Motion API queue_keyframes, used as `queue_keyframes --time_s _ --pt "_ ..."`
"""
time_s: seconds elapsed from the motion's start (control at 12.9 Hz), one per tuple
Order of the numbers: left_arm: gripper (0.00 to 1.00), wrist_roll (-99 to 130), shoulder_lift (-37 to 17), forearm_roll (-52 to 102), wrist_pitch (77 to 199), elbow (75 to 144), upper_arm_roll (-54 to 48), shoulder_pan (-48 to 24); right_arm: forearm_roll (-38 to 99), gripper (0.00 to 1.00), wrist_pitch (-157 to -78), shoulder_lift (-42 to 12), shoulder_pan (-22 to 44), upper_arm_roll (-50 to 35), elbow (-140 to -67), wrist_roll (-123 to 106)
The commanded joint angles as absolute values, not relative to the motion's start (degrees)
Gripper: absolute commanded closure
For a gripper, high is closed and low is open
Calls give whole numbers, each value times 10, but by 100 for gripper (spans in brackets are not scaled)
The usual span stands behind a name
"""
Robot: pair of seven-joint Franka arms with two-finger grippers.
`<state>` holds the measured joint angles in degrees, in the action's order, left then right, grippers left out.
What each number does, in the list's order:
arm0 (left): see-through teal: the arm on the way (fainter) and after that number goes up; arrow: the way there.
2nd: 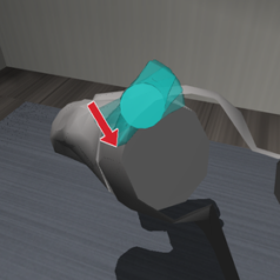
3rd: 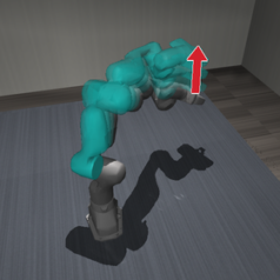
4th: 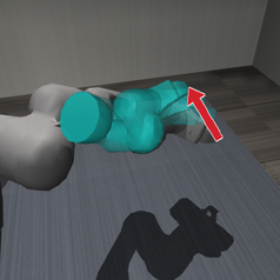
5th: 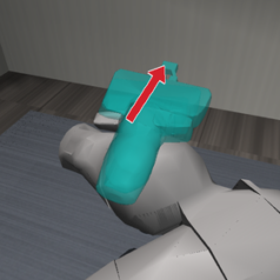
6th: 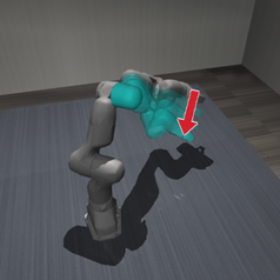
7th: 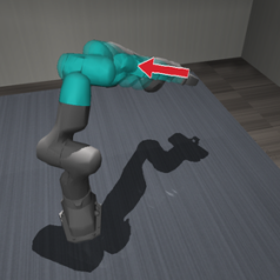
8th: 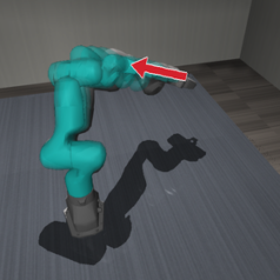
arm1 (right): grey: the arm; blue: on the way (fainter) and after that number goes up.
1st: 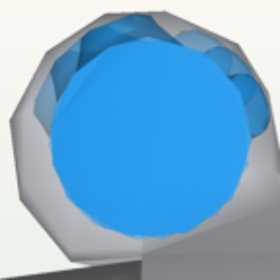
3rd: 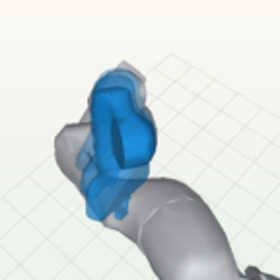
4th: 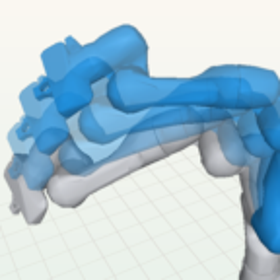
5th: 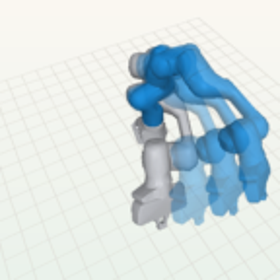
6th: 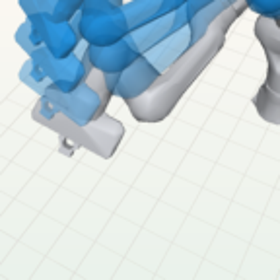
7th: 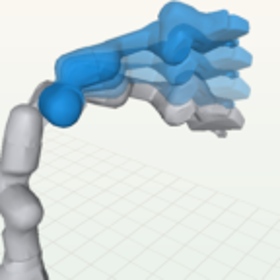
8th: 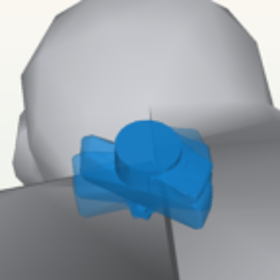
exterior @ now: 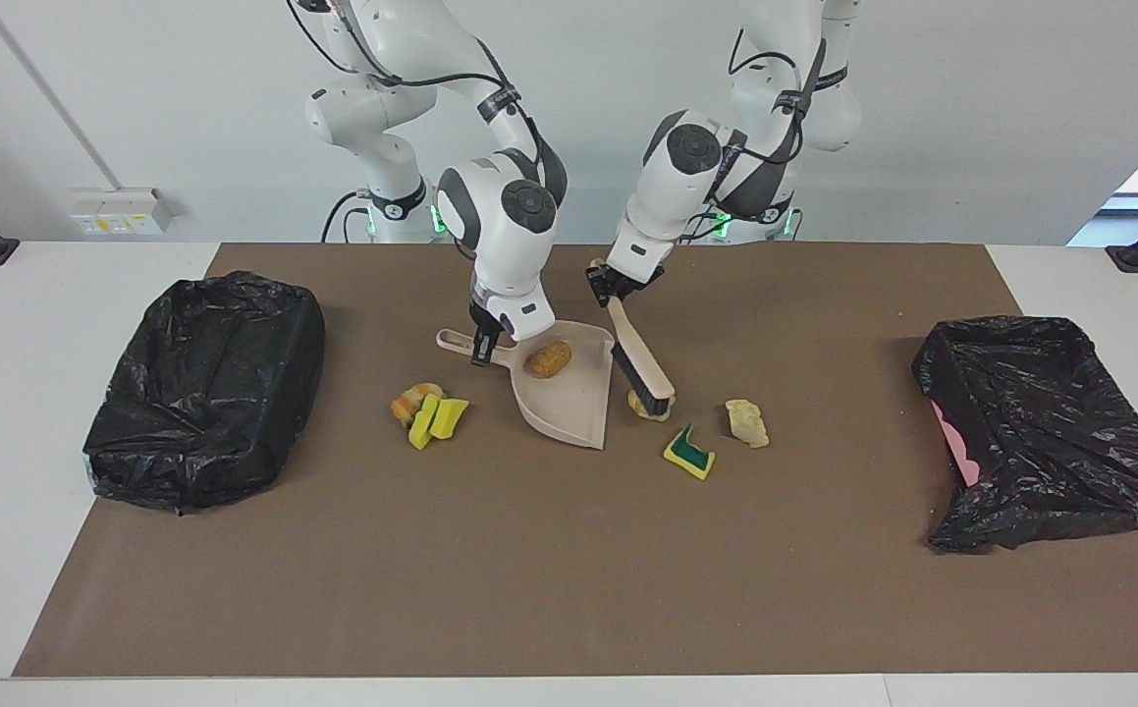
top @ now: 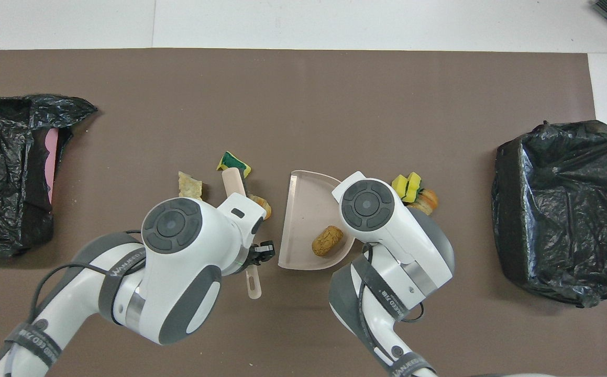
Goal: Sweep and dump trash in bin
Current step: 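Sweep the green sponge and bread into the dustpan with the left gripper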
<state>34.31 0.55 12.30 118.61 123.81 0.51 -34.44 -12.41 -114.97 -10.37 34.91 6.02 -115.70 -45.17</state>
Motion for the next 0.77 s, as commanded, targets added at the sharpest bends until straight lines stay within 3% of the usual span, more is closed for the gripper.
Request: queue_keyframes --time_s 0.0,0.31,0.7 --pt "100 248 -4 70 1132 1210 1 -286 -138 100 -1153 -86 347 56 -1176 -403" --pt "100 168 -28 -9 1085 1177 1 -194 -127 100 -1185 -87 348 55 -1185 -398" --pt "100 64 -45 -28 1152 1219 1 -144 -113 100 -1188 -88 354 54 -1184 -384"
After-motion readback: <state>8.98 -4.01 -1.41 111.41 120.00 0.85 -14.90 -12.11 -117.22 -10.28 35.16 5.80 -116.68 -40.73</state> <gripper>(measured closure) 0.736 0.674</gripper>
